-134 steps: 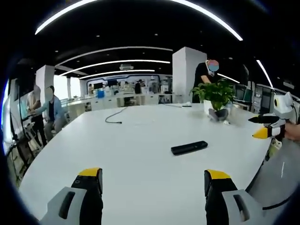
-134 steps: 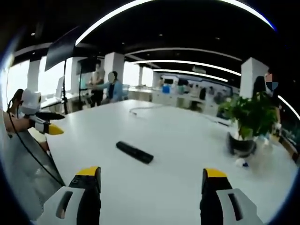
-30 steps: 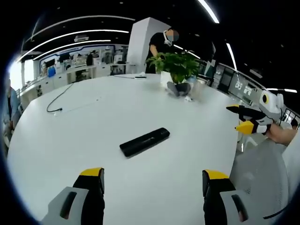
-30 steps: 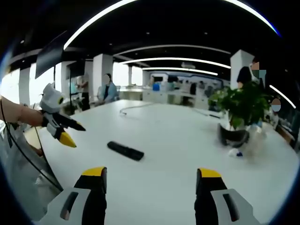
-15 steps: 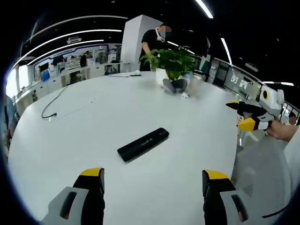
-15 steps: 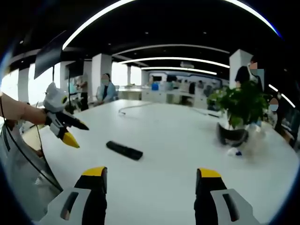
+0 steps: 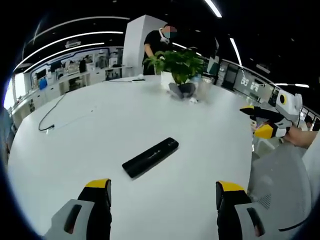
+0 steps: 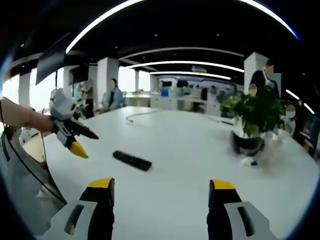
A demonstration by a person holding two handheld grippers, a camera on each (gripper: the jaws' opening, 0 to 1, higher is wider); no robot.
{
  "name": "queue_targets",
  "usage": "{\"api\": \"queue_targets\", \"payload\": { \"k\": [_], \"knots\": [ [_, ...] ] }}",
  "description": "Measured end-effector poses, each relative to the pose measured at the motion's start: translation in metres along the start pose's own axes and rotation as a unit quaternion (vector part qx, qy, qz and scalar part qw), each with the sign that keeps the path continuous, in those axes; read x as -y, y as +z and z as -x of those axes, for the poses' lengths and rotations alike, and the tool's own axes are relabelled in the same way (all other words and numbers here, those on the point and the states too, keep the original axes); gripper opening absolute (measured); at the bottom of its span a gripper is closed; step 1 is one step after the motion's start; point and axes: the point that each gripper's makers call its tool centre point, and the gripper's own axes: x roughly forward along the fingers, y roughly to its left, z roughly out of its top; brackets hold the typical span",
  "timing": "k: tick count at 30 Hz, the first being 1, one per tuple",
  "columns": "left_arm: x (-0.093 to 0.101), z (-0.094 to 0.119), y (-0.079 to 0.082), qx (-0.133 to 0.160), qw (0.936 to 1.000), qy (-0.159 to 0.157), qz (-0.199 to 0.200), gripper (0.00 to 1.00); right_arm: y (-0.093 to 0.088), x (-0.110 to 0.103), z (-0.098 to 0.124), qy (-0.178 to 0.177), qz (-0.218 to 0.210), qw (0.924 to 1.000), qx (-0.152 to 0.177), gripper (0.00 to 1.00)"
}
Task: Press the specified remote control buttons in sequence, fully releasing each button before pressing the next.
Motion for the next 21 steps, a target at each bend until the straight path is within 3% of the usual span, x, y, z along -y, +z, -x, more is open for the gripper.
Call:
{"api": "queue_targets", "payload": {
  "k": [21],
  "knots": [
    [-0.016, -0.011, -0.011, -0.032, 0.9991, -0.002, -0.027, 0.9, -0.002, 0.003, 0.0, -0.005, -0.004, 1.0, -0.003, 0.75]
  ]
}}
